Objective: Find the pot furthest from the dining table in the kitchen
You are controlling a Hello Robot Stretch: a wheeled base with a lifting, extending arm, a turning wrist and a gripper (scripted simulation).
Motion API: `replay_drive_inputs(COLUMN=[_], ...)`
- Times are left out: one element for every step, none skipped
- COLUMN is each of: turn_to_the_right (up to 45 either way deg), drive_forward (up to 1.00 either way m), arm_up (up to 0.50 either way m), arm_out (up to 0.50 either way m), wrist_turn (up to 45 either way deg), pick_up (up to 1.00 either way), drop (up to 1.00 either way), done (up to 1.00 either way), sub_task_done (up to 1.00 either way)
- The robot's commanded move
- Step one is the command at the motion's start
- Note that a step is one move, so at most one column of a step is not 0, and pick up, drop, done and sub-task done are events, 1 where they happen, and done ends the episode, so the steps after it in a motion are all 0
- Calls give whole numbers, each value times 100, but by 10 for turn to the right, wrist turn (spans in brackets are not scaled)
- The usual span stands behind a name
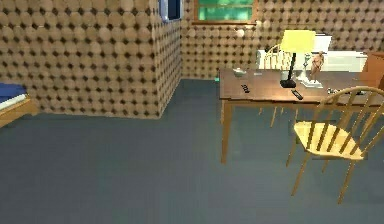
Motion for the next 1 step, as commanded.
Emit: replay_drive_inputs(turn_to_the_right=[-450], drive_forward=[0], arm_up=[0], arm_out=[0], wrist_turn=[0], pick_up=[0], drop=[0], done=[0], sub_task_done=[0])
